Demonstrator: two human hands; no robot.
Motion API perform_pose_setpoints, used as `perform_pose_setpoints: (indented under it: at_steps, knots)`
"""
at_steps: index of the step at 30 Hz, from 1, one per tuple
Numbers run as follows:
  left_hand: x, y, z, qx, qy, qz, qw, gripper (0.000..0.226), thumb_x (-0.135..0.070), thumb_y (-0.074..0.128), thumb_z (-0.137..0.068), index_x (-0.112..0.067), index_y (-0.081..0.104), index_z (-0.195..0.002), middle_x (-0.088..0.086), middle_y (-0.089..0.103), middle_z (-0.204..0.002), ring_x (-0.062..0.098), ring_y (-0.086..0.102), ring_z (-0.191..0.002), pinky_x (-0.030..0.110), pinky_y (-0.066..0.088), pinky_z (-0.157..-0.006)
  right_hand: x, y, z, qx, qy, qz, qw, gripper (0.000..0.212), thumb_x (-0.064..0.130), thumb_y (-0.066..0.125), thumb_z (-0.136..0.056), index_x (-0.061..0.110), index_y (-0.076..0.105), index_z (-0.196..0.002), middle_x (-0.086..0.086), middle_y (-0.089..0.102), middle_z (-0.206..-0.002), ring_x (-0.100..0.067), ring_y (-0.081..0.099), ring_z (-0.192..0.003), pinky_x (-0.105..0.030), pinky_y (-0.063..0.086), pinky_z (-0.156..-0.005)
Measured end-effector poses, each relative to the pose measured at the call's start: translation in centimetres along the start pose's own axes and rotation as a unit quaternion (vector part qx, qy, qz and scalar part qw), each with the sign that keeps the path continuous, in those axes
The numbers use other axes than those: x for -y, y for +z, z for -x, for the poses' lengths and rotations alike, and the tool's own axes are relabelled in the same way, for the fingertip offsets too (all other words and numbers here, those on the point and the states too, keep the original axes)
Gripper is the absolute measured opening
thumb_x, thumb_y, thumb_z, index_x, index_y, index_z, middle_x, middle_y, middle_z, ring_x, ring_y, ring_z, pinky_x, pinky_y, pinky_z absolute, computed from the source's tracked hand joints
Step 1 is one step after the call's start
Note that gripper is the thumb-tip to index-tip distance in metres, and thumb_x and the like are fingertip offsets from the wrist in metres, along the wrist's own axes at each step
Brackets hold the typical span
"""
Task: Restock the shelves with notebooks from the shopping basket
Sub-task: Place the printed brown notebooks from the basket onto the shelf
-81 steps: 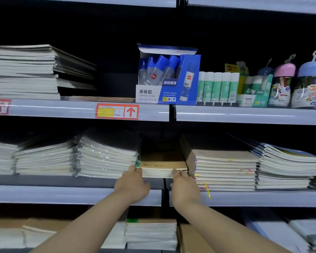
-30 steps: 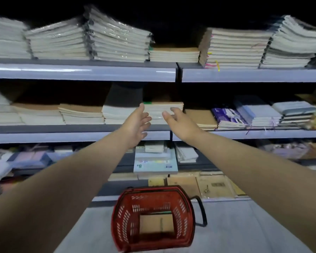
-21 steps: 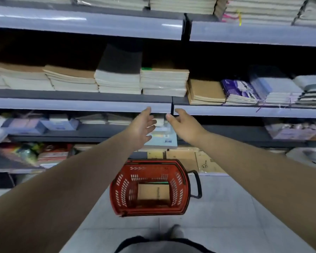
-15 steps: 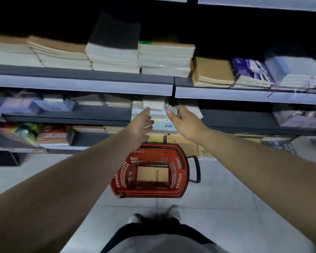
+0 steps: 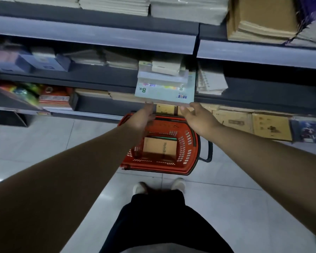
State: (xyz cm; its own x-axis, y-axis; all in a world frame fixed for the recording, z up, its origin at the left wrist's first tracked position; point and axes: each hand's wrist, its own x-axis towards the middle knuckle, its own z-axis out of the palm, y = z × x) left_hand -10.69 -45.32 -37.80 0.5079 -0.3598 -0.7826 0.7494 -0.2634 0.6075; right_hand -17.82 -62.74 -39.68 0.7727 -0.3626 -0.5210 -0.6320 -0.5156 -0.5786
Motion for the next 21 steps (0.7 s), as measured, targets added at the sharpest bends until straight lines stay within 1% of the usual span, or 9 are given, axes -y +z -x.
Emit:
perform_pose_setpoints:
  at_steps: [1,3,4,5,7,11,16,18,21]
  knots:
    - [0.7,-0.4,-0.4,0.003,-0.002,0.000,1.000,0.057,-0.051,0.034,-0.101,-0.012,0.044,-0.142,0.012,0.057,-0.134,0.025,0.059,-0.114,0.039,0.050,-0.094,-0.7,0.6,-0.3,0.002,0.008,-0.003,1.000,0.067,0.062,0.035,-0.095,0.019,0.033,-0.146,-0.007,0.053,-0.137,-0.028,0.049,-0.126,-0.030,0.038,-0.092]
    - [2.4,-1.1,-1.0,0.001,-0.014,0.014,1.000,0.051,-0.048,0.037,-0.102,-0.009,0.053,-0.130,0.010,0.067,-0.111,0.021,0.068,-0.094,0.033,0.057,-0.079,-2.2,2.3,-0.6,0.010,0.022,-0.017,1.000,0.064,0.061,0.037,-0.095,0.020,0.035,-0.144,-0.008,0.052,-0.139,-0.029,0.051,-0.125,-0.036,0.041,-0.101]
    - [3.3,-1.6,-1.5,-0.005,-0.021,0.017,1.000,0.047,-0.047,0.037,-0.102,-0.010,0.056,-0.125,0.010,0.068,-0.109,0.023,0.068,-0.095,0.037,0.056,-0.083,-2.9,3.1,-0.7,0.017,0.027,-0.027,0.999,0.062,0.061,0.038,-0.094,0.021,0.037,-0.142,-0.008,0.054,-0.137,-0.030,0.054,-0.122,-0.041,0.043,-0.102]
    - [4.2,-2.2,-2.0,-0.012,-0.027,0.020,0.999,0.044,-0.047,0.037,-0.102,-0.013,0.058,-0.119,0.011,0.068,-0.110,0.026,0.066,-0.101,0.043,0.052,-0.094,-3.6,4.0,-0.9,0.023,0.035,-0.040,0.998,0.061,0.062,0.039,-0.094,0.023,0.039,-0.141,-0.007,0.056,-0.135,-0.030,0.056,-0.120,-0.045,0.045,-0.101]
    - [5.3,-3.1,-3.1,-0.032,-0.033,0.036,0.998,0.040,-0.049,0.036,-0.102,-0.017,0.059,-0.111,0.009,0.067,-0.113,0.028,0.061,-0.111,0.049,0.042,-0.106,-4.4,5.5,-1.2,0.027,0.050,-0.061,0.997,0.063,0.063,0.040,-0.093,0.023,0.038,-0.141,-0.006,0.055,-0.135,-0.030,0.057,-0.120,-0.049,0.046,-0.100]
    - [6.8,-4.7,-4.7,-0.063,-0.053,0.104,0.991,0.049,-0.052,0.036,-0.101,-0.018,0.054,-0.131,0.008,0.063,-0.126,0.028,0.056,-0.120,0.052,0.038,-0.108,-5.6,7.7,-2.1,0.029,0.073,-0.070,0.994,0.073,0.066,0.037,-0.092,0.019,0.032,-0.147,-0.008,0.047,-0.144,-0.028,0.047,-0.130,-0.047,0.041,-0.105]
    - [8.4,-4.6,-7.4,-0.065,-0.063,0.115,0.989,0.049,-0.053,0.038,-0.099,-0.018,0.054,-0.129,0.006,0.064,-0.124,0.025,0.058,-0.118,0.048,0.041,-0.104,-7.2,9.7,-4.1,0.022,0.087,-0.099,0.991,0.073,0.067,0.033,-0.093,0.018,0.032,-0.148,-0.009,0.040,-0.149,-0.030,0.041,-0.134,-0.048,0.037,-0.108]
    - [9.4,-4.2,-8.7,-0.057,-0.070,0.108,0.990,0.054,-0.054,0.037,-0.099,-0.016,0.050,-0.135,0.007,0.059,-0.133,0.025,0.053,-0.125,0.050,0.037,-0.108,-8.3,10.5,-5.2,0.011,0.110,-0.128,0.986,0.072,0.066,0.030,-0.094,0.017,0.035,-0.147,-0.009,0.043,-0.148,-0.030,0.044,-0.132,-0.045,0.039,-0.107]
    - [11.2,-3.9,-10.9,-0.056,-0.082,0.109,0.989,0.062,-0.058,0.037,-0.097,-0.015,0.044,-0.142,0.007,0.052,-0.141,0.028,0.044,-0.133,0.054,0.029,-0.113,-10.5,11.8,-6.8,0.015,0.153,-0.159,0.975,0.075,0.068,0.028,-0.093,0.018,0.034,-0.147,-0.011,0.045,-0.146,-0.033,0.046,-0.131,-0.050,0.040,-0.106]
